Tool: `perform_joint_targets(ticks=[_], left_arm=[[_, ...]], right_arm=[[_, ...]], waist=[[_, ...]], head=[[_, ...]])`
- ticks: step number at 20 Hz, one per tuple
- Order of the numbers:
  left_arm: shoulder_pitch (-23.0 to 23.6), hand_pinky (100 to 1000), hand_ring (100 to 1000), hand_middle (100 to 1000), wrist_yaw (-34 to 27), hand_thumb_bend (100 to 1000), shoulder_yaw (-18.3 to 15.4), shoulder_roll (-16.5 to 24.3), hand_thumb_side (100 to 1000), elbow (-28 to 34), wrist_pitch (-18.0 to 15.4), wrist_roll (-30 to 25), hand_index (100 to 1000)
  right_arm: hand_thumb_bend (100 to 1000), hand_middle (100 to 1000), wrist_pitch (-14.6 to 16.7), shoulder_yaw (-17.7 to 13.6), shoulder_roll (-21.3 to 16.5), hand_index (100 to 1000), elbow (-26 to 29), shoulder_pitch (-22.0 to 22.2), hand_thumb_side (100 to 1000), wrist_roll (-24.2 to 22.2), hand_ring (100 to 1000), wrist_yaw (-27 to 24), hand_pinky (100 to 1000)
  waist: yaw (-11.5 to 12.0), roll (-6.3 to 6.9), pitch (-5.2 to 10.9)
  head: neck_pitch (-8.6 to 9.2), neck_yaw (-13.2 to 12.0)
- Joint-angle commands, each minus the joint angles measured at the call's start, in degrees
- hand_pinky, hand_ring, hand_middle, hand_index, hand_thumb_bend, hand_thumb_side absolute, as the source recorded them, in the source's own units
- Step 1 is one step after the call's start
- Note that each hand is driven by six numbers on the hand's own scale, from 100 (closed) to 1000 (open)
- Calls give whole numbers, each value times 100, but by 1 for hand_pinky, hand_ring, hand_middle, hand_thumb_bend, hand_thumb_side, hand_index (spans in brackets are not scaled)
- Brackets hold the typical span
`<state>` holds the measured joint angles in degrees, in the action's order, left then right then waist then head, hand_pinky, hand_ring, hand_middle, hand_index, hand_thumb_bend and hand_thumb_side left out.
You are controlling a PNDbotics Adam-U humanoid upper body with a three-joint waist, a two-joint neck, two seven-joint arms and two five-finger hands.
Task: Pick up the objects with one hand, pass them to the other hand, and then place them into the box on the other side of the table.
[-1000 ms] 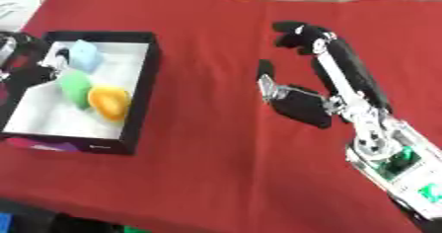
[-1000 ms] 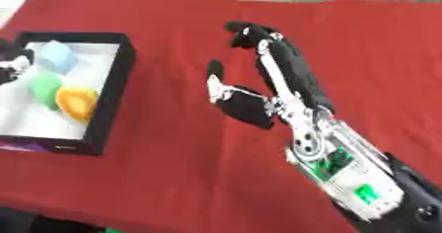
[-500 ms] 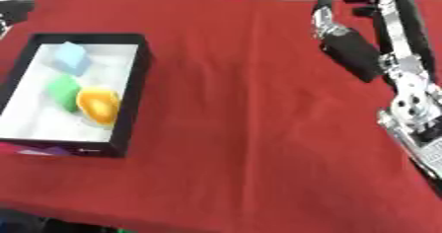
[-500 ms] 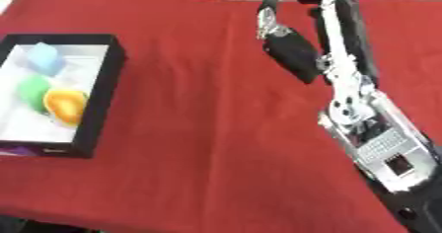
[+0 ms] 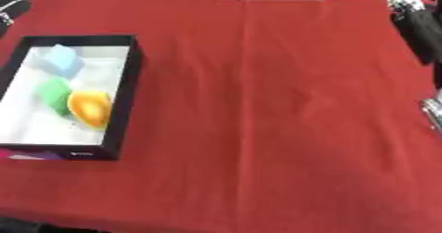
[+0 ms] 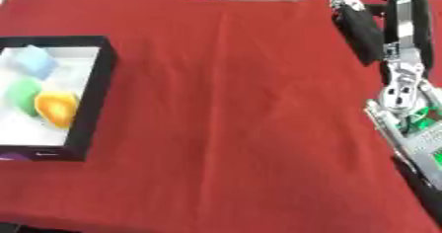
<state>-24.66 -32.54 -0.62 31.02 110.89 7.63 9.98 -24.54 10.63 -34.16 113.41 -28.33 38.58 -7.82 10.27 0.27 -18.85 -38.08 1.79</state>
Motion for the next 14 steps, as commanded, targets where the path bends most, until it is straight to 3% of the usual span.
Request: perform_joint_targets(ticks=[1, 6, 10, 14], left_arm=[[-85, 909, 778, 742, 26, 181, -114, -48, 866, 102, 25, -36, 775], [-143, 908, 786, 767, 163, 182, -158, -330, 862, 108, 33, -129, 801], [-153, 904, 782, 737, 387, 173, -184, -543, 860, 68, 26, -182, 766], [-119, 897, 777, 740, 572, 180, -199, -710, 869, -22, 44, -211, 773]], right_arm=[[100, 745, 119, -301, -210, 868, 118, 110, 629, 391, 821, -403, 773], [100, 776, 266, -504, -204, 881, 118, 408, 627, 438, 837, -703, 771], [100, 714, 367, -594, -102, 841, 118, 580, 640, 415, 794, -697, 761], [100, 731, 398, -679, 35, 853, 118, 737, 662, 481, 807, -653, 763]], waist=[[-13, 16, 79], [-48, 25, 49], [-48, 35, 14], [-46, 18, -6]], head=[[69, 45], [104, 68], [120, 62], [106, 36]])
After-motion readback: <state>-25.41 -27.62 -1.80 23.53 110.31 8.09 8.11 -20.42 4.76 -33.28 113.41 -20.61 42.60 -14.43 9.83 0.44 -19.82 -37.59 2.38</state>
